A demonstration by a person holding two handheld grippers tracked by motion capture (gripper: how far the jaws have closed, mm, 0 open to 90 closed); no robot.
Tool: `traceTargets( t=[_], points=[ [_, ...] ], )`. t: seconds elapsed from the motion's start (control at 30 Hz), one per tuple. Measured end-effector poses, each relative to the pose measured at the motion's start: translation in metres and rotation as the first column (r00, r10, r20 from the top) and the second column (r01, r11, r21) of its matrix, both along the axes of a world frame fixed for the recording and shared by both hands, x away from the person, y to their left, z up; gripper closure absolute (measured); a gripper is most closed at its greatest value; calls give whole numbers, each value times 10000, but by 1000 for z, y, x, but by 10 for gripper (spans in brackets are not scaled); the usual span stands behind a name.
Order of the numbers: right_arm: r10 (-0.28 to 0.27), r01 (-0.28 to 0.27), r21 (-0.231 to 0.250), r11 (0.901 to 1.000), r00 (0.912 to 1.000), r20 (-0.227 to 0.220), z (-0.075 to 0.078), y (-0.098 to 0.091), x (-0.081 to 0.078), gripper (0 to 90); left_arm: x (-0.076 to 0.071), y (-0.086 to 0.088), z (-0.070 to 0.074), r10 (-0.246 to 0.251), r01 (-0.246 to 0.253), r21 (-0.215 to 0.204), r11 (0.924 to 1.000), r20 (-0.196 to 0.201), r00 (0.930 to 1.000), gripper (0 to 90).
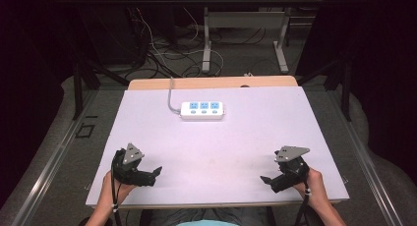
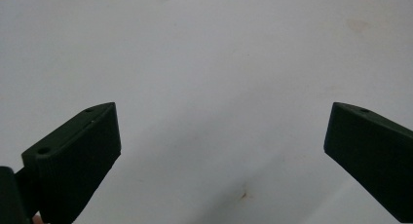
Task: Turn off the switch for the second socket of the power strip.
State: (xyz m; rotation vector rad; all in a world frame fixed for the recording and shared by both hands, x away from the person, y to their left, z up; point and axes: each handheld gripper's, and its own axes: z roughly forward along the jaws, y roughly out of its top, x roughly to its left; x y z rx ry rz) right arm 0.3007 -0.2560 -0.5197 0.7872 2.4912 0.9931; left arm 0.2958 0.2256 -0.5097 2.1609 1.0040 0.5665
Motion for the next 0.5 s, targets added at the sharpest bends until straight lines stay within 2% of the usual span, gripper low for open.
traceTargets(
  t=[0.2, 0.27, 0.5],
  points=[
    [-27, 27, -28, 10000, 10000, -22, 0, 0, 0, 5, -11, 1, -2, -218, 222, -176, 9996, 244, 9995, 0],
    [-29, 29, -35, 10000, 10000, -18, 0, 0, 0, 5, -15, 2, -3, -262, 265, -103, 9996, 280, 9993, 0],
    [-13, 13, -75, 10000, 10000, -3, 1, 0, 0, 5, -26, 3, -8, -433, 433, 28, 9991, 104, 9990, 0]
  ],
)
